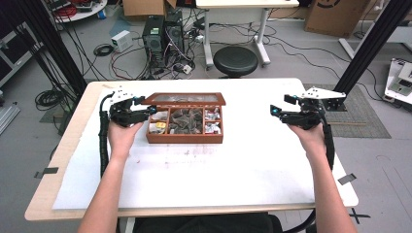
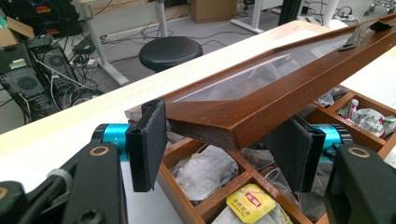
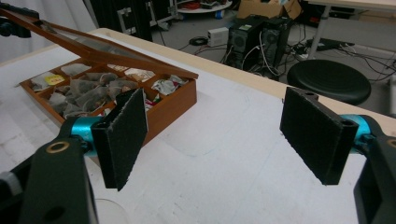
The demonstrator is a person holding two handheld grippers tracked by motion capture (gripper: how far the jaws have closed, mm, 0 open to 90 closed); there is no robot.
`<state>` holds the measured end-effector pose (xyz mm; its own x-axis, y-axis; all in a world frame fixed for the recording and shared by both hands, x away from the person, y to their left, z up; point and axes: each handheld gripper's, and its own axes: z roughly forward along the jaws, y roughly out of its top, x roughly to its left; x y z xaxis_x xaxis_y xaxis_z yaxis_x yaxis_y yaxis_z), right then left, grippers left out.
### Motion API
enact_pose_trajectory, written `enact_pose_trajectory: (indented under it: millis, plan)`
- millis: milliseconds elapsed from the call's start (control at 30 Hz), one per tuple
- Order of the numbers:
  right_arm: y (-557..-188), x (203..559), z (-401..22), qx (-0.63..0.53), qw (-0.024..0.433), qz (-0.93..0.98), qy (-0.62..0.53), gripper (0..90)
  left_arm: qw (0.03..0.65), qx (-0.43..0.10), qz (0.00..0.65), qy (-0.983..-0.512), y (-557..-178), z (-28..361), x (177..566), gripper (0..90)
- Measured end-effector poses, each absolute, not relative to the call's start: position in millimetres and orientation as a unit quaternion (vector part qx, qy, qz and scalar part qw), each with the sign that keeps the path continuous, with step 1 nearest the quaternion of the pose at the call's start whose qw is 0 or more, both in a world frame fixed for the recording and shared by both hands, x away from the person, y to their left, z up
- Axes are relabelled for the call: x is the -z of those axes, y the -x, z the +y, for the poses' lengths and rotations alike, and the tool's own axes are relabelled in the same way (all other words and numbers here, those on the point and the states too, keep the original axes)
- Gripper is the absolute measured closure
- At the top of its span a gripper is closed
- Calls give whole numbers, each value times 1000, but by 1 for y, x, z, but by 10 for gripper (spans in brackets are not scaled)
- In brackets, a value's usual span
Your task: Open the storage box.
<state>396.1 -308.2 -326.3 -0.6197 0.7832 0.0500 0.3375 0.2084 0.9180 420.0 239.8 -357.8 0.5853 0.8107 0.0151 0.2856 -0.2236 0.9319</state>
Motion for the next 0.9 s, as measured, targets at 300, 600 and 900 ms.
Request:
enact_pose_trajectory:
  millis: [300,600,900]
  plan:
    - [-402,330,-299,-499,209,754,-374,236,503,-266,374,-732,-430,239,352,402]
    - [-401,328,-298,-505,208,751,-371,236,514,-264,381,-722,-444,239,339,402]
    - [-402,325,-300,-508,210,750,-369,236,517,-258,378,-724,-458,241,325,402]
